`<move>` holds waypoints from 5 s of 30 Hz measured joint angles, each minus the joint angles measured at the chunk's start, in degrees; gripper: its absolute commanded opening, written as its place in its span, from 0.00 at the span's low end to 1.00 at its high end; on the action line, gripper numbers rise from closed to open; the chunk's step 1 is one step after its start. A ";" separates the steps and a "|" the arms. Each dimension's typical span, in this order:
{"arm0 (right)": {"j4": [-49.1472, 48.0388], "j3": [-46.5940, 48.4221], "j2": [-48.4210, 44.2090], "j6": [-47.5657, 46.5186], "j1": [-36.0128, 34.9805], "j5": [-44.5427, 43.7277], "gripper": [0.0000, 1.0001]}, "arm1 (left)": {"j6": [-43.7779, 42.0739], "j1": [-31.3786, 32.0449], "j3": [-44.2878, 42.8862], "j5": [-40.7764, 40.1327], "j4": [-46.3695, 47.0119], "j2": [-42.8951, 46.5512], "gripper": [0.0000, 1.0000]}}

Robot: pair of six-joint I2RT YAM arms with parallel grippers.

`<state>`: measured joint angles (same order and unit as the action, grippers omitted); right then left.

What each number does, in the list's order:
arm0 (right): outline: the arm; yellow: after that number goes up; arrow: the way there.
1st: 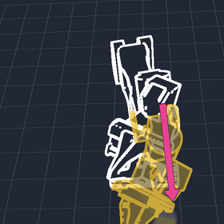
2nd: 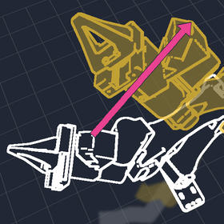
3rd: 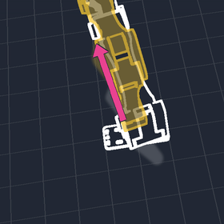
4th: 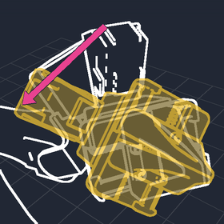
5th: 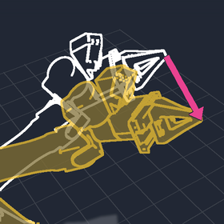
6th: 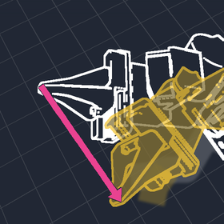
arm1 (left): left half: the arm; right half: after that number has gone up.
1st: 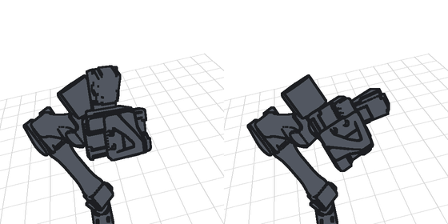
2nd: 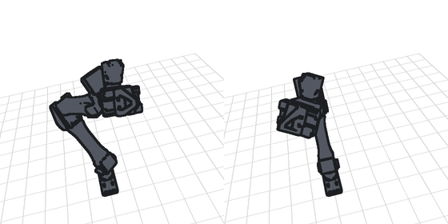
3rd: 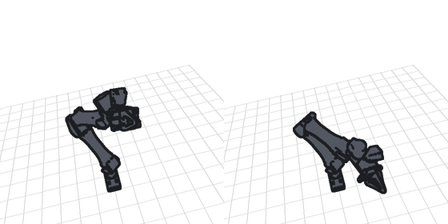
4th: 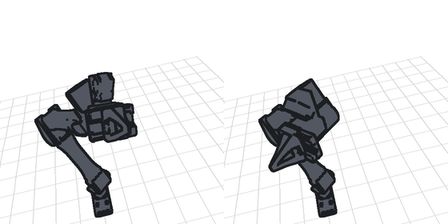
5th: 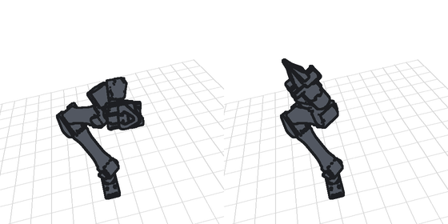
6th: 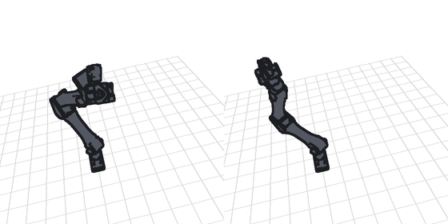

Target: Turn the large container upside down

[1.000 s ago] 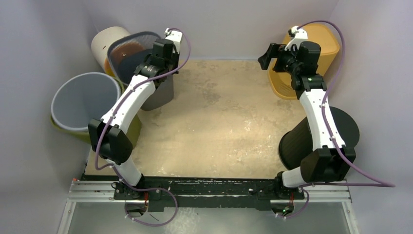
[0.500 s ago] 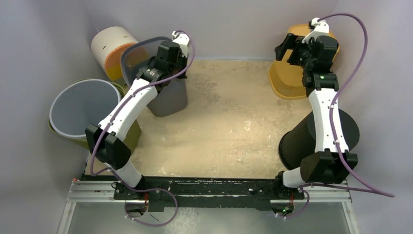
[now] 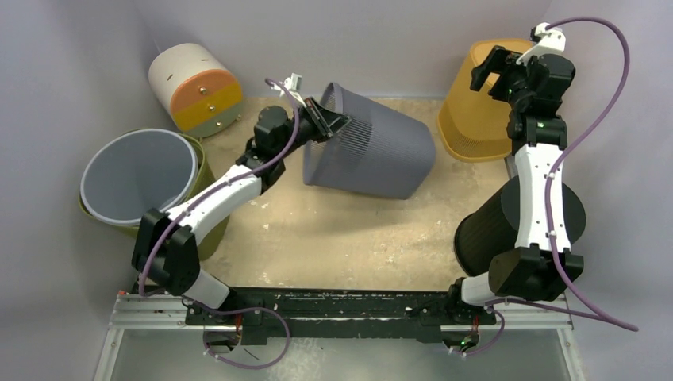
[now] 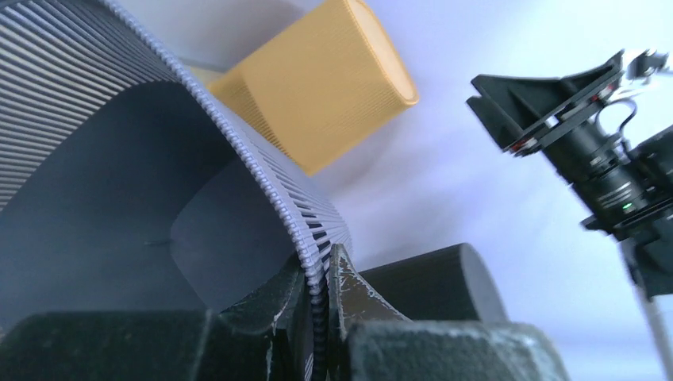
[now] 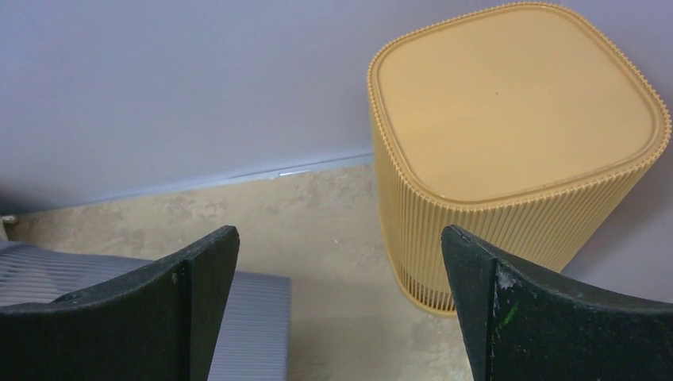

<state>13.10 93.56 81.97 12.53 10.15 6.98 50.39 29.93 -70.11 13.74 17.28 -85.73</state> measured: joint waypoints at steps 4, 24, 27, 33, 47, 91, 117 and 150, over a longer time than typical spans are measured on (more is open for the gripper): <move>-0.04 0.17 -0.02 0.00 0.09 0.02 0.99 | 10.75 0.61 7.23 0.61 14.36 -3.34 0.00; 0.48 1.42 -0.31 -0.20 1.18 0.04 0.99 | 39.56 6.56 5.49 -7.65 61.18 -31.12 0.00; 0.50 1.42 -0.35 -0.28 1.44 0.07 0.99 | 42.71 8.66 2.45 -8.87 63.23 -34.73 0.00; 0.35 1.33 -0.39 -0.28 1.53 0.15 0.99 | 46.82 10.62 4.61 -8.22 66.90 -37.31 0.00; 0.28 0.26 -1.77 -0.09 1.53 1.57 0.98 | 48.35 0.26 22.62 -6.51 70.90 -32.74 0.00; -0.59 -1.84 -1.77 -0.02 1.53 4.33 1.00 | 51.12 -12.66 19.71 2.73 70.93 -43.74 0.03; -1.40 -3.15 -2.54 -0.02 1.53 4.74 1.00 | 31.26 -14.91 23.10 6.29 59.52 -43.47 0.26; -2.08 -6.49 -4.02 0.35 1.53 6.05 1.00 | -3.15 0.72 37.62 -5.53 2.23 11.69 0.46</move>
<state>11.03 87.07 77.95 12.88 11.68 13.04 47.24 30.65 -32.49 8.21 19.51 -74.04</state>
